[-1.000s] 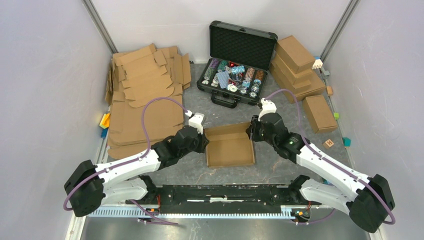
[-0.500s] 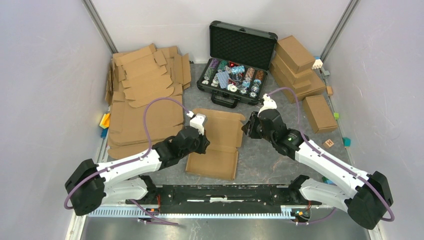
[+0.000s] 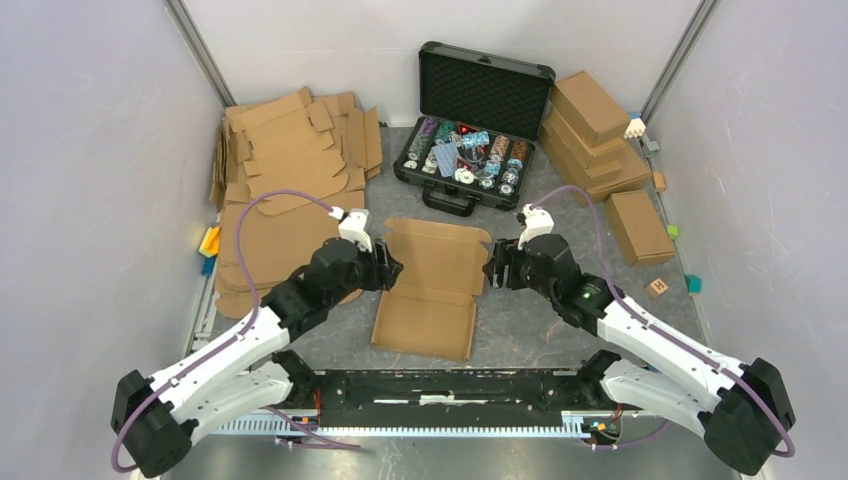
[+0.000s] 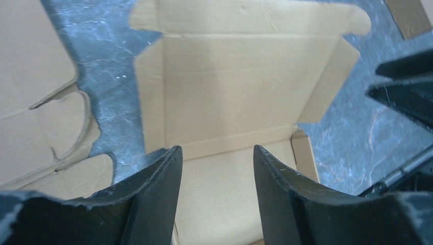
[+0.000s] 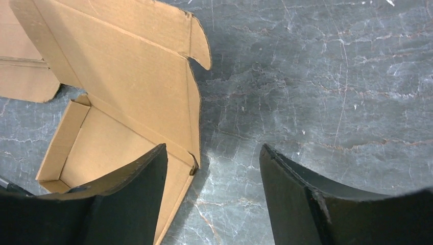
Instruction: Fold the paper box
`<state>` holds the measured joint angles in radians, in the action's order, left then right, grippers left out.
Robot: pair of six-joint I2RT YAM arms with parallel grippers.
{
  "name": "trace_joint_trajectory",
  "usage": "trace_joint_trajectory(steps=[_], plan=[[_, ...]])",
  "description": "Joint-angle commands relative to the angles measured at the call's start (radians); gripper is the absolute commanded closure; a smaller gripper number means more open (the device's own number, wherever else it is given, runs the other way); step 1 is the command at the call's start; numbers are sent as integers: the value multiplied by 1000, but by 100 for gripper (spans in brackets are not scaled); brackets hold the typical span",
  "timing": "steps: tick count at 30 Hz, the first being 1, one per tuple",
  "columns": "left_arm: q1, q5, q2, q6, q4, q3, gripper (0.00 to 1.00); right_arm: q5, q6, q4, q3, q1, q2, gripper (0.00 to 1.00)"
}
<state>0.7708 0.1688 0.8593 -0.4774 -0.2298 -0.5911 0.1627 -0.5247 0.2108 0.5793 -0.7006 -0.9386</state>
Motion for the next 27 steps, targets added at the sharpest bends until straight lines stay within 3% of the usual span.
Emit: trace_joint_trajectory(steps=[1, 7, 13, 18, 27], plan=[[-103, -115, 34, 34, -16, -43, 36, 5, 31, -80, 24, 0, -30, 31], [-195, -202, 106, 48, 41, -55, 31, -8, 24, -132, 51, 0, -110, 38], [-250, -246, 156, 66, 58, -81, 40, -9, 24, -158, 93, 0, -172, 47], [-268, -229, 206, 85, 46, -117, 41, 19, 19, -152, 109, 0, -212, 51], [-319, -273, 286, 82, 87, -162, 47, 14, 21, -162, 129, 0, -239, 72]])
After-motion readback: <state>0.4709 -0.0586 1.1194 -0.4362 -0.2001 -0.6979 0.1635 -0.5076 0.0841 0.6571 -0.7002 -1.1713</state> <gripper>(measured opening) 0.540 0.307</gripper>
